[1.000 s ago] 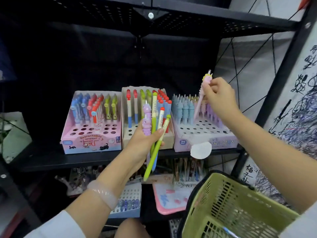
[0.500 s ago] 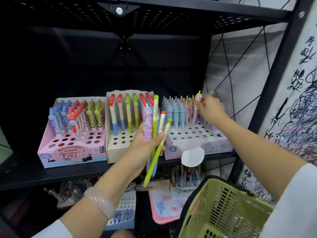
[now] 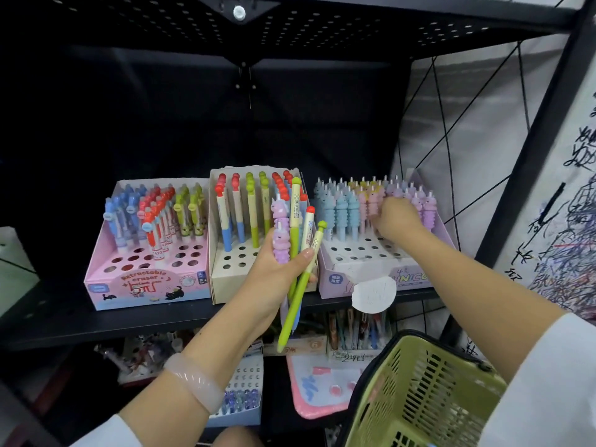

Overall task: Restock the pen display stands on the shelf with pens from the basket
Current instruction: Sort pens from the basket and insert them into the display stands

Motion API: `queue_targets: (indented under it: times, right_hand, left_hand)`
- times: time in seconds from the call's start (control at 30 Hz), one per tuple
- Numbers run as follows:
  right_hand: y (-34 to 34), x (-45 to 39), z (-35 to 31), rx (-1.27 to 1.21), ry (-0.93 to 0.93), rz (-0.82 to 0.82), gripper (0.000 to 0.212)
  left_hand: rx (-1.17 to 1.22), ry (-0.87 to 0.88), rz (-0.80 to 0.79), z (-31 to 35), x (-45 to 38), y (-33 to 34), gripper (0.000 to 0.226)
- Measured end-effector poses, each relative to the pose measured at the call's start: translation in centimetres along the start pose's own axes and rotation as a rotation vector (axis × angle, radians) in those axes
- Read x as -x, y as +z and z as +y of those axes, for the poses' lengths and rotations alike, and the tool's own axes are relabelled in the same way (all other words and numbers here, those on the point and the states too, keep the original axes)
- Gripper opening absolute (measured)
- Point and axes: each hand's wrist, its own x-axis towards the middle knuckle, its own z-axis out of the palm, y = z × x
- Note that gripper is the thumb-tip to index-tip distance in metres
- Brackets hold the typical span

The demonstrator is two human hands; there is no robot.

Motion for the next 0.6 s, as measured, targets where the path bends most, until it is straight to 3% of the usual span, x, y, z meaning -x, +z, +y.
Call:
queue_targets:
  times: [0.13, 0.17, 0.23, 0.33, 0.43, 0.6]
  right_hand:
    - [-1.9, 2.8, -2.0, -0.041, -0.160, 0.304, 0.020]
    - [-2.3, 3.8, -2.9, -0.148, -0.257, 0.280, 0.019]
    - [-2.9, 6.0, -4.7, -0.446, -0.399, 0.036, 0.018]
    - [-3.1, 8.9, -6.4, -0.712, -0.389, -0.253, 0.030]
    - [-3.0, 10.5, -6.9, -0.916, -0.344, -0.393, 0.029]
    - [-2.1, 11.8, -8.5, -0.921, -0.361, -0.457, 0.017]
  left_hand:
    - [-0.001, 0.013, 0.012, 0.1, 0.1, -0.6, 0.035]
    - [0.005, 0.021, 0.013, 0.2, 0.2, -0.6, 0.036]
    - [0.017, 0.035, 0.025, 0.3, 0.3, -0.7, 0.037]
    - [0.038, 0.055, 0.052, 0.5, 0.7, -0.8, 0.035]
    - [0.043, 0.062, 0.102, 0.7, 1.1, -1.3, 0.035]
    - [0.066, 0.088, 0.172, 1.2, 1.6, -2.2, 0.036]
